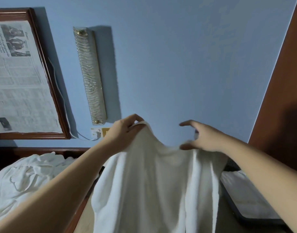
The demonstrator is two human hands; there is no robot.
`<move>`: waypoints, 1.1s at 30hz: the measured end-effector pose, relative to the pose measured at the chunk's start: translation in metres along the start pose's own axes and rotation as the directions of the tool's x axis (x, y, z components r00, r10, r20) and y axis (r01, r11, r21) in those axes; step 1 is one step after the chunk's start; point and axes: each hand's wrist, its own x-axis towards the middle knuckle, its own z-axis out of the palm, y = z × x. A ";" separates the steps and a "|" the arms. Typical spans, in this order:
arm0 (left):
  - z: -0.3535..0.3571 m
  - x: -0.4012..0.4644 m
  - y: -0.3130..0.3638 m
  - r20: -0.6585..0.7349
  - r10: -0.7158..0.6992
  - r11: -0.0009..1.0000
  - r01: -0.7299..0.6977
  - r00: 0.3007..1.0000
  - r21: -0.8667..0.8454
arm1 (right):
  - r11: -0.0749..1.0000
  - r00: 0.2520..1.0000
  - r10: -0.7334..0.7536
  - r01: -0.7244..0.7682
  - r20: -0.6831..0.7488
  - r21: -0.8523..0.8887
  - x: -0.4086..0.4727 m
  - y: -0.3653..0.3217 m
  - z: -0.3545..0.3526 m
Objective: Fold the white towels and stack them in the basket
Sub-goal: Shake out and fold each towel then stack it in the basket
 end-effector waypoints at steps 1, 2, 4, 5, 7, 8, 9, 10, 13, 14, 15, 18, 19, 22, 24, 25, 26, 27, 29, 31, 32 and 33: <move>0.003 0.004 0.012 0.022 0.034 0.999 -0.034 0.999 -0.003 | 0.997 0.999 -0.027 0.024 0.038 0.073 0.001 -0.017 0.004; 0.006 0.008 0.022 0.053 0.063 0.998 -0.063 0.997 0.000 | 0.991 0.997 -0.041 0.032 0.069 0.129 0.003 -0.031 0.007; 0.008 0.014 0.035 0.102 0.130 0.989 -0.136 0.986 0.059 | 0.985 0.994 -0.075 0.062 0.077 0.160 0.010 -0.045 0.011; 0.007 0.015 0.039 0.118 0.166 0.980 -0.178 0.979 0.094 | 0.984 0.995 -0.092 0.083 0.048 0.155 0.013 -0.047 0.011; 0.005 0.017 0.040 0.126 0.208 0.966 -0.224 0.970 0.128 | 0.982 0.995 -0.103 0.101 0.005 0.162 0.014 -0.046 0.007; 0.004 0.017 0.038 0.121 0.212 0.964 -0.228 0.970 0.134 | 0.979 0.994 -0.108 0.105 0.009 0.173 0.013 -0.047 0.005; 0.004 0.017 0.036 0.113 0.209 0.966 -0.223 0.971 0.133 | 0.977 0.993 -0.120 0.115 0.021 0.178 0.012 -0.048 0.005; 0.004 0.016 0.032 0.104 0.200 0.969 -0.213 0.974 0.127 | 0.976 0.990 -0.135 0.126 0.040 0.175 0.010 -0.050 0.006; 0.008 0.013 0.024 0.081 0.176 0.974 -0.185 0.981 0.127 | 0.982 0.984 -0.166 0.159 0.068 0.101 0.009 -0.060 0.015; 0.009 0.012 0.023 0.082 0.181 0.972 -0.191 0.980 0.136 | 0.983 0.983 -0.174 0.170 0.063 0.063 0.009 -0.062 0.018; 0.009 0.011 0.021 0.087 0.190 0.969 -0.201 0.978 0.147 | 0.983 0.982 -0.182 0.182 0.057 0.020 0.008 -0.062 0.020; 0.005 0.008 0.014 0.111 0.226 0.956 -0.242 0.968 0.165 | 0.968 0.977 -0.211 0.212 0.022 -0.132 0.004 -0.060 0.016; 0.003 0.006 0.010 0.121 0.241 0.951 -0.259 0.963 0.170 | 0.955 0.976 -0.220 0.216 0.005 -0.202 0.002 -0.060 0.014; 0.001 0.002 -0.004 0.172 0.291 0.920 -0.324 0.941 0.220 | 0.879 0.966 -0.258 0.227 -0.017 -0.420 -0.003 -0.060 0.010; 0.000 -0.003 -0.021 0.199 0.248 0.922 -0.294 0.948 0.252 | 0.832 0.965 -0.259 0.198 -0.047 -0.519 -0.005 -0.055 0.006; -0.001 -0.007 -0.031 0.207 0.208 0.925 -0.261 0.956 0.275 | 0.820 0.966 -0.247 0.169 -0.072 -0.548 -0.005 -0.050 0.003; -0.003 -0.012 -0.042 0.211 0.166 0.927 -0.225 0.963 0.299 | 0.814 0.968 -0.233 0.139 -0.097 -0.565 -0.006 -0.044 -0.001; -0.005 -0.017 -0.054 0.214 0.123 0.932 -0.187 0.969 0.311 | 0.814 0.969 -0.214 0.109 -0.120 -0.570 -0.006 -0.038 -0.004; -0.009 -0.025 -0.070 0.210 0.041 0.953 -0.101 0.977 0.286 | 0.846 0.976 -0.148 0.043 -0.157 -0.531 -0.007 -0.025 -0.008; -0.011 -0.030 -0.074 0.193 0.005 0.973 -0.049 0.981 0.224 | 0.890 0.982 -0.068 -0.019 -0.175 -0.455 -0.007 -0.014 -0.008; -0.012 -0.030 -0.072 0.171 0.003 0.982 -0.036 0.985 0.187 | 0.909 0.983 -0.034 -0.045 -0.181 -0.415 -0.007 -0.009 -0.006; -0.011 -0.030 -0.067 0.145 -0.007 0.988 -0.016 0.989 0.153 | 0.923 0.982 -0.006 -0.068 -0.191 -0.378 -0.007 -0.007 -0.003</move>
